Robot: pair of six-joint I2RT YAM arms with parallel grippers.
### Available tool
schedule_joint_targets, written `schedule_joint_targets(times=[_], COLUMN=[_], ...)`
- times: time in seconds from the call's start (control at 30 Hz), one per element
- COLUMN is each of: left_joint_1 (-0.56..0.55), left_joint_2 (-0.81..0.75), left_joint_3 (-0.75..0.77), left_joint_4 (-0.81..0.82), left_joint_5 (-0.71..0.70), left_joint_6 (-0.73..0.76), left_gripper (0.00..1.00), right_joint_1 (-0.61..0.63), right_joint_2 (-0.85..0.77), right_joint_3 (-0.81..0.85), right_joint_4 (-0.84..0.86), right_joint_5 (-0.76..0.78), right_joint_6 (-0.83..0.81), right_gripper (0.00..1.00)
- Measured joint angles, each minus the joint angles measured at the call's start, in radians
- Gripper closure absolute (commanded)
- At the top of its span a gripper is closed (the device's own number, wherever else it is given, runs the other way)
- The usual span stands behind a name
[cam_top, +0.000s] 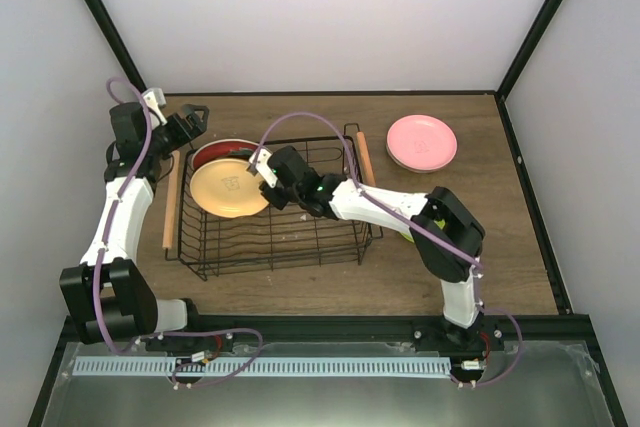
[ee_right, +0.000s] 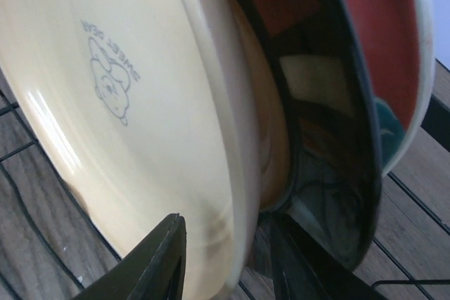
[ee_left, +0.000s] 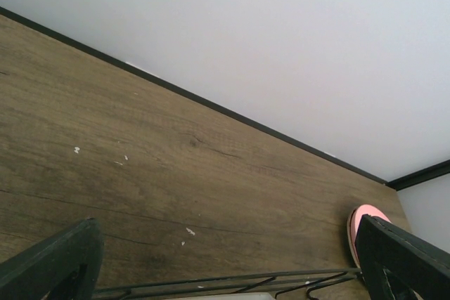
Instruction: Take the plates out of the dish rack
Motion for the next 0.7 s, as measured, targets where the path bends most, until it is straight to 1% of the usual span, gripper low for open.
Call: schedule_joint_targets(times=[0.03, 0.17, 0.23, 0.33, 0.53, 0.7], left_joint_1=[0.0, 0.0, 0.0, 0.0, 0.0, 0.0], left_joint_2=[0.0, 0.0, 0.0, -0.001, -0.001, -0.001], left_joint_3=[-0.001, -0.004, -0.004, -0.004, -0.004, -0.004], left_joint_4=[0.0, 0.0, 0.0, 0.001, 0.002, 0.004], left_joint_5=[0.0, 0.002, 0.002, 0.002, 0.002, 0.002], left_joint_6=[0.0, 0.0, 0.0, 0.0, 0.0, 0.0], left_gripper=[0.0, 0.0, 0.0, 0.0, 0.0, 0.0], right_joint_1=[0.0, -0.001, -0.002, -0.005, -0.005, -0.005], right_joint_2=[0.009, 0.027, 0.027, 0.023, 0.009, -0.062], right_joint_3=[0.004, 0.02, 0.024, 0.035, 0.035, 0.035], right_joint_4=[0.001, 0.006, 0.016, 0.029, 0.0, -0.046], right_joint_5=[0.007, 0.024, 0.034, 0.043, 0.058, 0.059], right_joint_6=[-0.003, -0.022, -0.016, -0.028, -0.032, -0.025], right_gripper=[0.72, 0.93, 0.99, 0.99, 0.99, 0.99])
